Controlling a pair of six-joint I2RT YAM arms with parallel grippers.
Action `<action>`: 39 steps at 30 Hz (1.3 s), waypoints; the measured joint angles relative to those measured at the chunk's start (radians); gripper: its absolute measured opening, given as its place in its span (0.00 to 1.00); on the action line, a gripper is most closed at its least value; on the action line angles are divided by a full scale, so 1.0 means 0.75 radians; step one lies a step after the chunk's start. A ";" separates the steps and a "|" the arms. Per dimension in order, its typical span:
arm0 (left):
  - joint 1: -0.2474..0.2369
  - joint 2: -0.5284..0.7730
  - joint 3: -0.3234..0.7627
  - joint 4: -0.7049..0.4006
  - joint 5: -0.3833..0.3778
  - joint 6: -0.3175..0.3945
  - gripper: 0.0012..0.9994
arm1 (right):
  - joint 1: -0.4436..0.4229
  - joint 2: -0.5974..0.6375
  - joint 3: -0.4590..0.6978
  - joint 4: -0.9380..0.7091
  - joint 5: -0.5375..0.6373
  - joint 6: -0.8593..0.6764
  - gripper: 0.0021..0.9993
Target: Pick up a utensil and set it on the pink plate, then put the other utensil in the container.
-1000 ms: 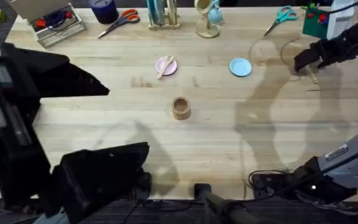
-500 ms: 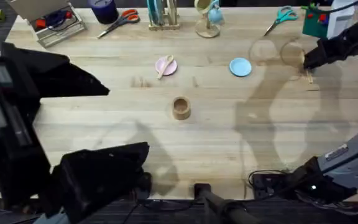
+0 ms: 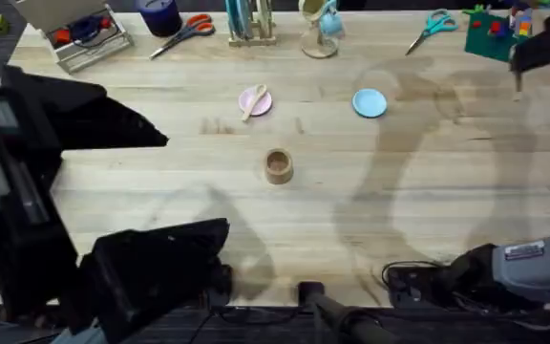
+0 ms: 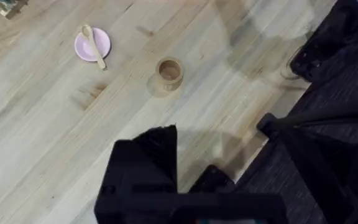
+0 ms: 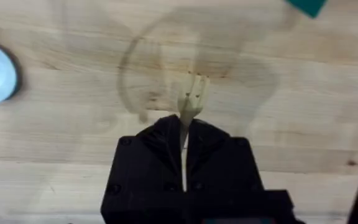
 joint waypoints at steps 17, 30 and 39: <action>0.000 0.000 0.000 0.000 0.000 0.000 0.99 | 0.214 -0.416 0.000 -0.072 -0.004 0.000 0.03; 0.000 0.000 0.000 0.000 0.000 0.000 0.99 | 0.451 -0.516 0.000 -0.074 -0.084 -0.001 0.03; 0.000 0.000 0.000 0.000 0.000 0.000 0.99 | 0.443 -0.516 0.000 -0.077 -0.385 -0.040 0.03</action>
